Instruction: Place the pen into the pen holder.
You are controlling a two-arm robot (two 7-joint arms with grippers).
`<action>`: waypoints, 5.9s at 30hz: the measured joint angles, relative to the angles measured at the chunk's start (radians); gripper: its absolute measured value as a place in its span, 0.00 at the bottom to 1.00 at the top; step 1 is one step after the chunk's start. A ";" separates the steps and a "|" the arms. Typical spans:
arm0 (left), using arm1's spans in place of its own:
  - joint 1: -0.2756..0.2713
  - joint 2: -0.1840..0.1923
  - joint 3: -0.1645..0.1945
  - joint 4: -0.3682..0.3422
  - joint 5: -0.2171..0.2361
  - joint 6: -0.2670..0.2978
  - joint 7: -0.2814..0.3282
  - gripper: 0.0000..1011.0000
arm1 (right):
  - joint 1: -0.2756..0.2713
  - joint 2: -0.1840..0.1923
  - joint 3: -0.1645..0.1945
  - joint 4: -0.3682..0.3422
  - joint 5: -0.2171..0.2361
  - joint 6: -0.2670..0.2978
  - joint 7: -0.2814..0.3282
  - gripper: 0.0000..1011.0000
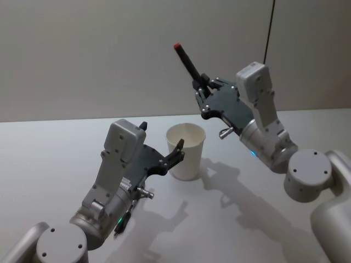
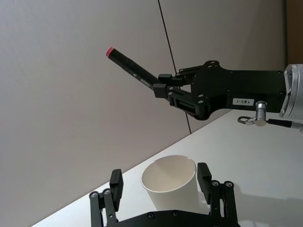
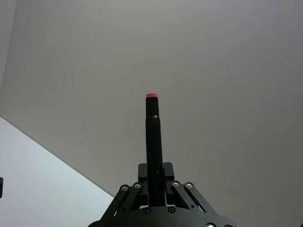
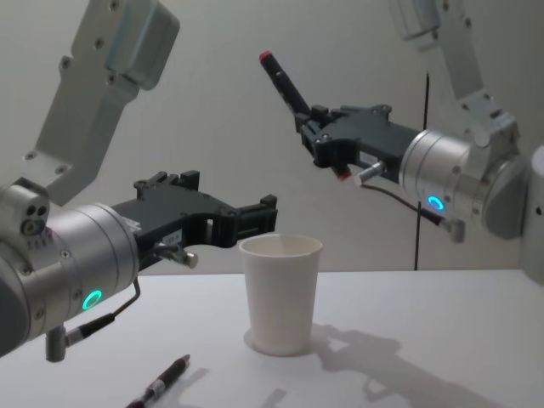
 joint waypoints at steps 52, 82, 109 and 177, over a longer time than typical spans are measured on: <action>0.000 0.000 0.000 0.000 0.000 0.000 0.000 0.99 | 0.112 -0.047 -0.031 0.296 0.072 -0.066 0.119 0.58; 0.000 0.000 0.000 0.000 0.000 0.000 0.000 0.99 | 0.007 0.001 -0.030 0.079 0.057 -0.023 0.052 0.99; 0.000 0.000 0.000 0.000 0.000 0.000 0.000 0.99 | -0.278 0.122 -0.008 -0.433 0.063 0.207 -0.233 0.99; 0.032 0.053 -0.046 -0.013 -0.046 0.125 -0.014 0.99 | -0.476 0.196 0.008 -0.689 0.099 0.330 -0.409 0.99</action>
